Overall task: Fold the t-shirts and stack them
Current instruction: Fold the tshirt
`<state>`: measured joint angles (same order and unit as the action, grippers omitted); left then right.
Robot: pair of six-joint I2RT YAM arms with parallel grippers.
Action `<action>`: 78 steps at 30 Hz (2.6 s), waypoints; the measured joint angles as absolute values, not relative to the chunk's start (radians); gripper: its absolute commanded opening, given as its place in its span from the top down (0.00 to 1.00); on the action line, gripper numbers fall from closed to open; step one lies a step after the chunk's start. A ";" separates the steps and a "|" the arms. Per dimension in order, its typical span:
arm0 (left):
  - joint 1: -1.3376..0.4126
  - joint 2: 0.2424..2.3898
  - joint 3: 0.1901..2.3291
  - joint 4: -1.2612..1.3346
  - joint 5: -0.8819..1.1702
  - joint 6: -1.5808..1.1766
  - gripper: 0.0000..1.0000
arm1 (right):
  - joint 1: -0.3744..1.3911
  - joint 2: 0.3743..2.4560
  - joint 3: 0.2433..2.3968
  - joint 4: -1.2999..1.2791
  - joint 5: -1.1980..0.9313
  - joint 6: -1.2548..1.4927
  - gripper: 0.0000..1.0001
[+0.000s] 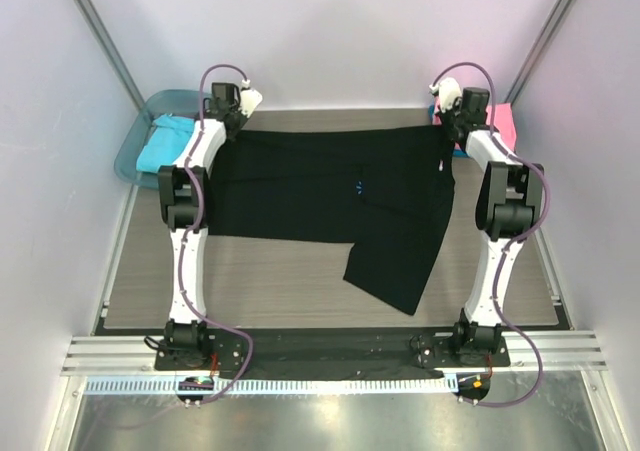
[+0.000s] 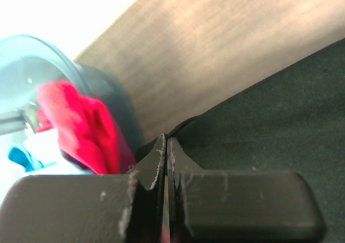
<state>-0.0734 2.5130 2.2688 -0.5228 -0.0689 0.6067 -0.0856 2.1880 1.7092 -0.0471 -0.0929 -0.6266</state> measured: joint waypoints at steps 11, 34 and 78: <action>-0.073 2.550 2.306 -0.445 -0.115 0.535 0.57 | -0.022 2.241 1.731 0.057 0.077 -0.627 0.65; -0.068 1.636 1.311 -0.602 0.123 0.558 0.60 | 0.008 1.397 1.069 -0.482 -0.181 -0.703 0.55; 0.084 1.830 1.178 -0.739 0.061 0.607 0.81 | 0.337 1.005 0.604 -0.850 -0.305 -1.042 0.52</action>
<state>0.0837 1.8301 1.1778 -0.7391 0.0608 0.6067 0.3367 1.0050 0.6041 -0.8497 -0.3054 -1.0424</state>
